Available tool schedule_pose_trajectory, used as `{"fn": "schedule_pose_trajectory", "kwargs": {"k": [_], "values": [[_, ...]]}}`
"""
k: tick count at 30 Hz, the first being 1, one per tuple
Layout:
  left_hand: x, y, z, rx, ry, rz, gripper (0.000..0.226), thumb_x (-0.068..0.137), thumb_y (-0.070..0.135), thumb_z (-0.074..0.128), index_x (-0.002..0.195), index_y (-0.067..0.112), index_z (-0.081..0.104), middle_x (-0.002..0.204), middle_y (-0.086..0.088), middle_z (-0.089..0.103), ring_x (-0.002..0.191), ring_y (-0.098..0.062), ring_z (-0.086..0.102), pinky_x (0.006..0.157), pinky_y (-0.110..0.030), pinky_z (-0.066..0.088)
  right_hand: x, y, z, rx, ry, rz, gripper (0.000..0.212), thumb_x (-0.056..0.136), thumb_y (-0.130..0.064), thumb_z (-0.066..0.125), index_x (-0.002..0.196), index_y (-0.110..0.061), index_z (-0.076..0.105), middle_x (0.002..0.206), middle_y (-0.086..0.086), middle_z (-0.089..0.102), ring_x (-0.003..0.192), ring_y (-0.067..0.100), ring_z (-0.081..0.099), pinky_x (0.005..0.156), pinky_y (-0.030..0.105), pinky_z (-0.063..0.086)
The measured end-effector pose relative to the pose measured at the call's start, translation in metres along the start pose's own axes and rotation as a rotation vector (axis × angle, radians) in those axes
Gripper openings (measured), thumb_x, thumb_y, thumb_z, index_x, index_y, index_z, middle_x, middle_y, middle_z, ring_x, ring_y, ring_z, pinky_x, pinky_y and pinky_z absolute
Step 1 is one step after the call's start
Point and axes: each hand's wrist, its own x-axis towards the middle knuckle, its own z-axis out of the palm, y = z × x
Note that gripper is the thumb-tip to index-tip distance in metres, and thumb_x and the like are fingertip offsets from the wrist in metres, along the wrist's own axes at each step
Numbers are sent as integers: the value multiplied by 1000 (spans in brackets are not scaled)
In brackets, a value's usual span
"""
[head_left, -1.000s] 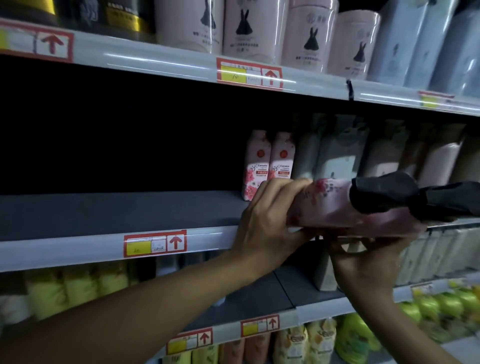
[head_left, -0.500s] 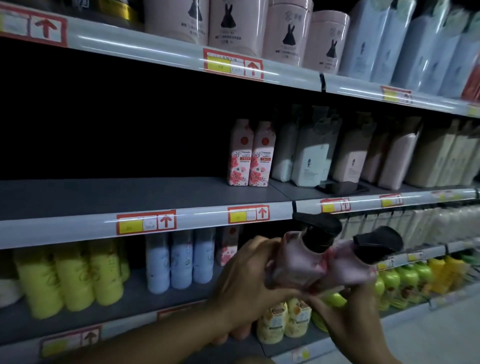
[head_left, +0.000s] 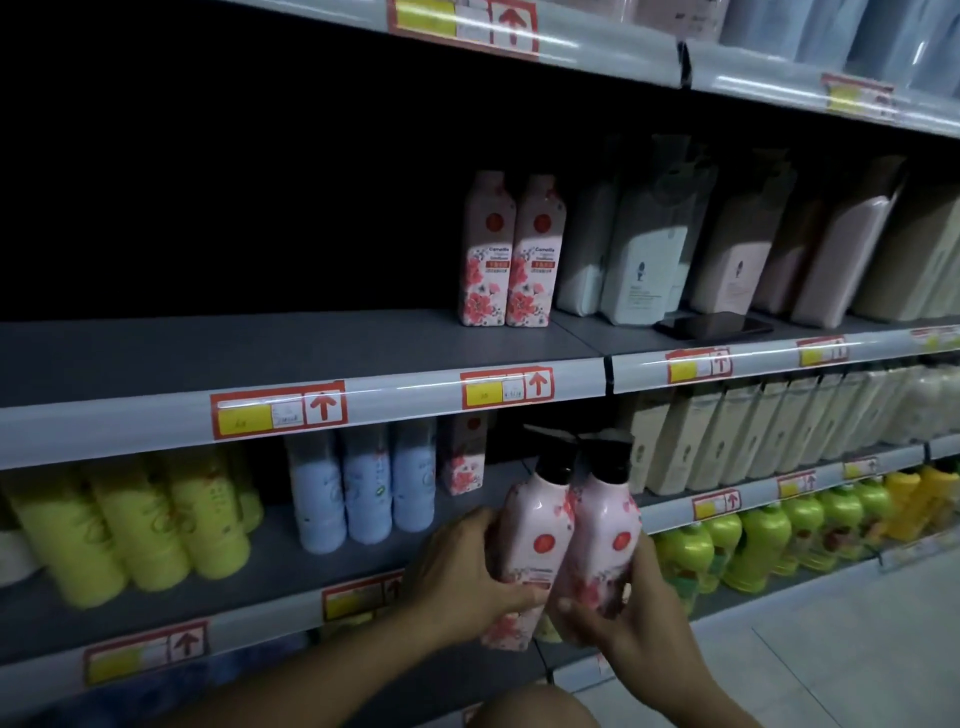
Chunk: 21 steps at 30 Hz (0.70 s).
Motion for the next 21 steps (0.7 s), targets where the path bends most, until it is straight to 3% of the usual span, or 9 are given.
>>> {"fn": "schedule_pose_trajectory", "kwargs": {"k": [3,7,9,14,18,21], "values": [[6,-11,1,-11,-37,-85,69,59,59,92,117,36,63,118,16,75,99,0,72,83,-33,64,15,3,8,-43,-58,17,75,72,-27,92,131,-35,46,102,-30,69,88,-3,70,70,19,56],[17,-15,0,21,47,-145,67,62,58,93,118,32,67,115,14,76,97,-2,72,78,-27,61,44,3,15,-95,-61,25,70,67,-46,86,126,-43,49,105,-26,71,95,2,70,81,41,60],[26,-14,0,52,130,-170,68,62,60,92,118,30,68,113,13,77,96,-6,73,73,-27,60,60,3,18,-109,-44,1,70,67,-49,86,127,-43,49,105,-20,72,96,7,70,81,45,59],[50,-12,6,92,292,-206,68,64,67,82,120,31,70,112,11,77,99,-15,74,77,-37,63,98,-10,25,-53,15,-45,74,72,-30,91,133,-34,48,112,-20,68,100,-3,65,82,32,56],[65,-9,18,53,360,-233,71,70,69,80,128,30,67,119,9,75,106,-16,73,81,-38,63,127,-11,35,-5,43,-67,82,73,-35,91,138,-33,42,119,-19,66,106,4,66,86,33,58],[77,-12,24,72,411,-261,65,74,59,85,128,28,65,123,4,72,112,-20,69,86,-37,59,144,-3,45,-3,52,-58,82,72,-34,93,136,-28,42,121,-12,68,105,8,68,84,28,58]]}}
